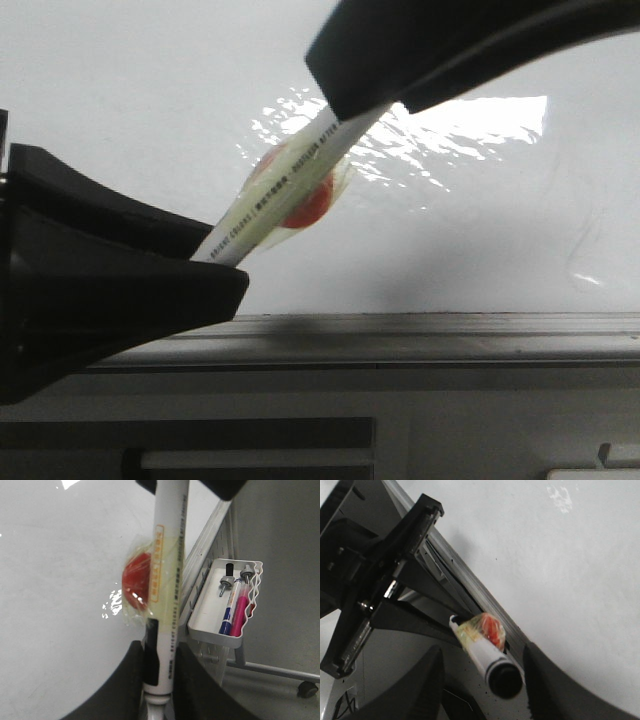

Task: Write number 9 on whiteboard

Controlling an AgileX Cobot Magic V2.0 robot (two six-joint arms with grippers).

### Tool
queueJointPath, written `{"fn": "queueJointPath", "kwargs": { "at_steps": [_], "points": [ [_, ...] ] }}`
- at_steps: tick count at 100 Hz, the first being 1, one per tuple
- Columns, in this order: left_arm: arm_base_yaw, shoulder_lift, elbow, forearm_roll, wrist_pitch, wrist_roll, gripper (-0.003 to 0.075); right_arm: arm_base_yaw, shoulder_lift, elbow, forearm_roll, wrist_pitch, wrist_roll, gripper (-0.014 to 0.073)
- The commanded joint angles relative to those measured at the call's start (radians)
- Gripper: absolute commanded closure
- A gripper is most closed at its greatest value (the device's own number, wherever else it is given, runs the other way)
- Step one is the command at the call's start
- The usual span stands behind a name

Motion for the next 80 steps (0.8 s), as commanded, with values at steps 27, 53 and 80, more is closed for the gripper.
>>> {"fn": "queueJointPath", "kwargs": {
  "at_steps": [27,53,80],
  "points": [
    [-0.004,-0.019,-0.023,0.017,-0.099,-0.001,0.0741,0.004,0.053,-0.050,0.059,-0.043,-0.011,0.0294],
    [-0.004,-0.019,-0.023,0.017,-0.099,-0.001,0.0741,0.004,0.062,-0.050,0.061,-0.043,-0.011,0.0606],
    [-0.004,-0.019,-0.023,0.017,-0.091,-0.001,0.0724,0.004,0.062,-0.050,0.061,-0.041,-0.011,0.0662]
  ]
}}
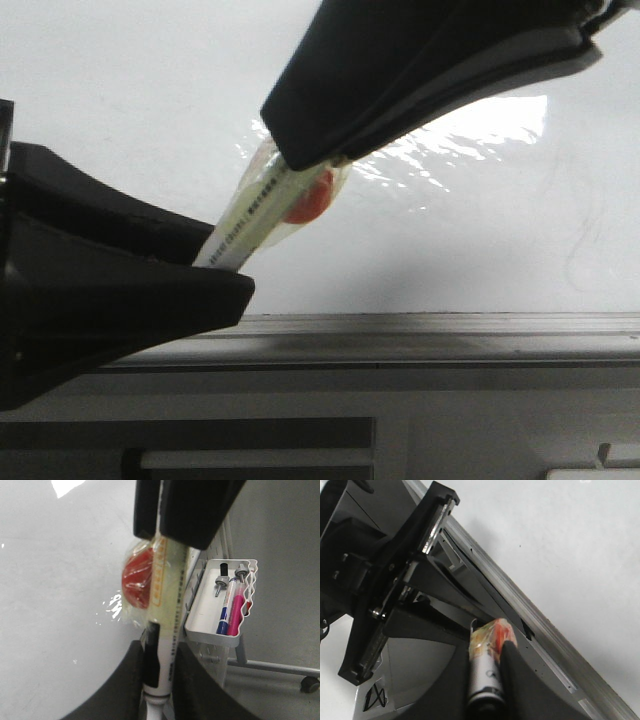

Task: Write number 9 on whiteboard

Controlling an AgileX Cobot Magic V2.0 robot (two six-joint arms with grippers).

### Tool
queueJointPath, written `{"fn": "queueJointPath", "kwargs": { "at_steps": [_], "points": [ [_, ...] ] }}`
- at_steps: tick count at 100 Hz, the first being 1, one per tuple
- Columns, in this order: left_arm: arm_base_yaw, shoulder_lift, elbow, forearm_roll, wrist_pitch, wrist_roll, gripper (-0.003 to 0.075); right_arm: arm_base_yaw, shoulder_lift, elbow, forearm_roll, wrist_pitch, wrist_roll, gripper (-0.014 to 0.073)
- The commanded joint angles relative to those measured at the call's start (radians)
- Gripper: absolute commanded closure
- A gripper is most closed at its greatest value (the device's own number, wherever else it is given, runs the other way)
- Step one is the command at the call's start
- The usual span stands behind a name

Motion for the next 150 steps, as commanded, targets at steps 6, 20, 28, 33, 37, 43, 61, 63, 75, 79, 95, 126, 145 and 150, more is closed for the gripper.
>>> {"fn": "queueJointPath", "kwargs": {
  "at_steps": [6,20,28,33,37,43,61,63,75,79,95,126,145,150],
  "points": [
    [-0.004,-0.019,-0.023,-0.025,-0.079,-0.013,0.0680,-0.006,-0.012,-0.031,-0.023,-0.064,-0.011,0.0662],
    [0.003,-0.024,-0.023,-0.098,-0.079,-0.013,0.0535,-0.006,-0.012,-0.031,-0.023,-0.066,-0.011,0.0662],
    [0.003,-0.042,-0.020,-0.152,-0.076,-0.013,0.0485,-0.006,-0.012,-0.031,-0.023,-0.070,-0.011,0.0662],
    [0.003,-0.070,-0.014,-0.175,-0.071,-0.013,0.0461,-0.006,-0.012,-0.038,-0.023,-0.070,-0.011,0.0662],
    [0.003,-0.092,-0.009,-0.190,-0.064,-0.013,0.0447,-0.012,-0.012,-0.046,-0.023,-0.063,-0.011,0.0662],
    [0.003,-0.136,-0.007,-0.211,-0.021,-0.010,0.0426,-0.029,-0.012,-0.065,-0.023,-0.047,-0.011,0.0662],
    [0.003,-0.246,-0.007,-0.328,0.096,0.073,0.0416,-0.102,-0.012,-0.167,-0.028,0.016,-0.005,0.0662],
    [0.003,-0.252,-0.007,-0.342,0.098,0.081,0.0416,-0.112,-0.012,-0.178,-0.030,0.018,0.000,0.0662],
    [0.003,-0.280,-0.007,-0.377,0.098,0.089,0.0416,-0.178,-0.006,-0.228,-0.038,0.043,0.019,0.0655],
    [0.003,-0.280,-0.007,-0.377,0.096,0.089,0.0416,-0.202,-0.001,-0.242,-0.039,0.053,0.019,0.0652],
    [0.003,-0.278,-0.007,-0.383,0.096,0.089,0.0416,-0.263,0.028,-0.284,-0.041,0.058,0.019,0.0652],
    [0.003,-0.278,-0.007,-0.383,0.096,0.089,0.0416,-0.279,0.134,-0.342,-0.045,0.044,0.025,0.0652],
    [0.003,-0.278,-0.007,-0.383,0.096,0.089,0.0416,-0.232,0.201,-0.342,-0.042,0.104,0.018,0.0653],
    [0.003,-0.278,-0.007,-0.383,0.095,0.089,0.0416,-0.225,0.201,-0.342,-0.065,0.143,0.023,0.0653]
  ]
}}
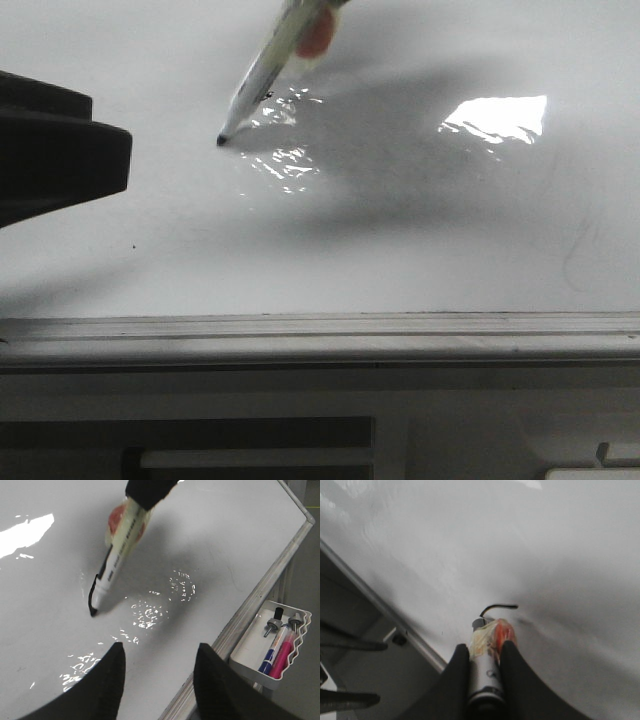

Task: Write number 9 on whiteboard

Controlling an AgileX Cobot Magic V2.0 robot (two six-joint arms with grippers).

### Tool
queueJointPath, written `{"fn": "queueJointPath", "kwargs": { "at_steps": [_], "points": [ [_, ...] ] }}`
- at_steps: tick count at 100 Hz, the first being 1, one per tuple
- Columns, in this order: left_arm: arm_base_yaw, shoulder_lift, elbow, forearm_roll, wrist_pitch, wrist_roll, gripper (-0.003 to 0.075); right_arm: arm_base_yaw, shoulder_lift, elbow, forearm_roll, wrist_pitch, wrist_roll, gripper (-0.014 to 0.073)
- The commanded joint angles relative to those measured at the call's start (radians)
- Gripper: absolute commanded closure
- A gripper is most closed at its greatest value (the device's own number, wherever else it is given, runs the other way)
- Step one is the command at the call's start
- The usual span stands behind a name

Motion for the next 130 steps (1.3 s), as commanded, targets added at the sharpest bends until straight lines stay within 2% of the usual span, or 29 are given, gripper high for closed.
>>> {"fn": "queueJointPath", "kwargs": {
  "at_steps": [1,12,41,61,77,101,114,130],
  "points": [
    [0.001,-0.007,-0.025,-0.006,-0.076,-0.002,0.0416,0.006,-0.006,-0.027,-0.071,0.016,-0.005,0.0653],
    [0.001,-0.007,-0.025,-0.006,-0.076,-0.002,0.0416,-0.014,-0.049,-0.027,-0.152,0.007,0.043,0.0653],
    [0.001,-0.007,-0.025,-0.006,-0.076,-0.002,0.0416,-0.029,-0.071,-0.075,-0.152,-0.066,0.043,0.0653],
    [0.001,-0.007,-0.025,-0.006,-0.076,-0.002,0.0416,-0.020,-0.071,-0.014,-0.135,0.029,0.087,0.0653],
    [0.001,-0.007,-0.025,-0.006,-0.076,-0.002,0.0416,0.011,-0.071,0.072,-0.097,0.025,0.087,0.0653],
    [0.001,0.004,-0.025,0.000,-0.076,-0.002,0.0416,0.060,-0.075,0.046,-0.086,0.030,0.087,0.0653],
    [-0.010,0.052,-0.028,0.088,-0.076,-0.002,0.0416,0.124,-0.075,0.034,-0.051,0.028,0.087,0.0653],
    [-0.021,0.122,-0.039,0.086,-0.160,-0.002,0.0416,0.172,-0.075,0.034,-0.040,0.027,0.122,0.0653]
  ]
}}
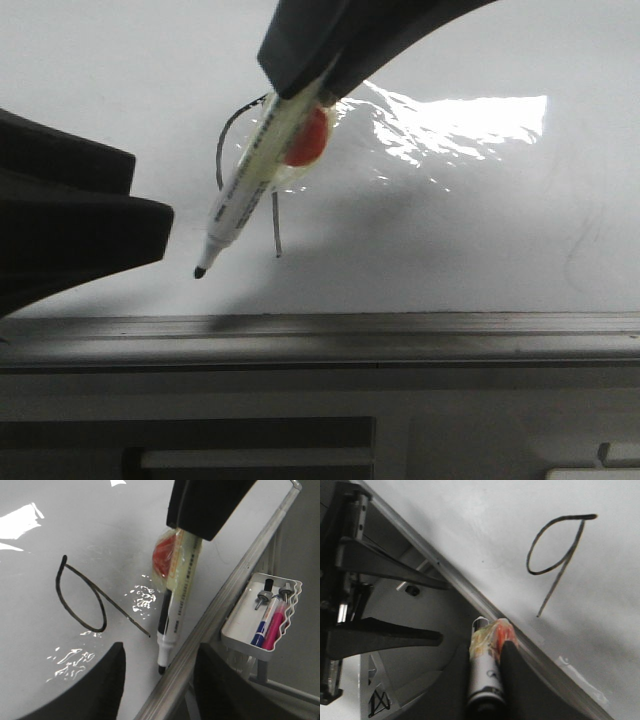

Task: Write number 9 on whiteboard

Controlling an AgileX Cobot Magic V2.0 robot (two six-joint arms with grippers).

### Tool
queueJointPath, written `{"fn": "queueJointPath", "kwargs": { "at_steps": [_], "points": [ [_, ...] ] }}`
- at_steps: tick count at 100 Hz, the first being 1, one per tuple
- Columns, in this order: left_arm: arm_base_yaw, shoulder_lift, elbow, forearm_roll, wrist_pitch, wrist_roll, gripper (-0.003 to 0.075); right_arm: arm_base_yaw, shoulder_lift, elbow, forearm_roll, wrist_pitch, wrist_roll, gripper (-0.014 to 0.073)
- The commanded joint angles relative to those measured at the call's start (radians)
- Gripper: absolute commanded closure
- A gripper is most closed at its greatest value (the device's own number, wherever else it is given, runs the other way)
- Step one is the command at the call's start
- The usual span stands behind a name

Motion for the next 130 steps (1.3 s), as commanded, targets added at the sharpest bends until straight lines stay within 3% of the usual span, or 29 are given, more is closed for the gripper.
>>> {"fn": "queueJointPath", "kwargs": {
  "at_steps": [1,52,61,85,95,104,119,130],
  "points": [
    [-0.010,0.028,-0.036,0.001,-0.140,-0.002,0.0416,0.017,-0.021,-0.036,0.015,-0.055,0.013,0.0653],
    [-0.012,0.104,-0.036,0.026,-0.176,-0.002,0.0427,0.031,-0.021,-0.036,0.066,-0.059,0.055,0.0653],
    [-0.012,0.104,-0.036,0.026,-0.176,-0.002,0.0486,0.031,-0.021,-0.036,0.069,-0.049,0.055,0.0653],
    [-0.012,0.104,-0.036,0.026,-0.176,-0.002,0.0731,0.031,-0.021,-0.036,0.071,-0.045,0.055,0.0653],
    [-0.012,0.104,-0.036,0.026,-0.176,-0.002,0.0741,0.031,-0.021,-0.036,0.071,-0.045,0.055,0.0648],
    [-0.012,0.104,-0.036,0.026,-0.176,-0.002,0.0741,0.031,-0.021,-0.036,0.071,-0.048,0.053,0.0564],
    [-0.012,0.104,-0.036,0.011,-0.176,-0.006,0.0741,0.031,-0.021,-0.036,0.062,-0.064,0.053,0.0295],
    [-0.012,0.104,-0.036,-0.139,-0.176,-0.013,0.0741,0.031,-0.021,-0.036,0.062,-0.066,0.053,0.0220]
  ]
}}
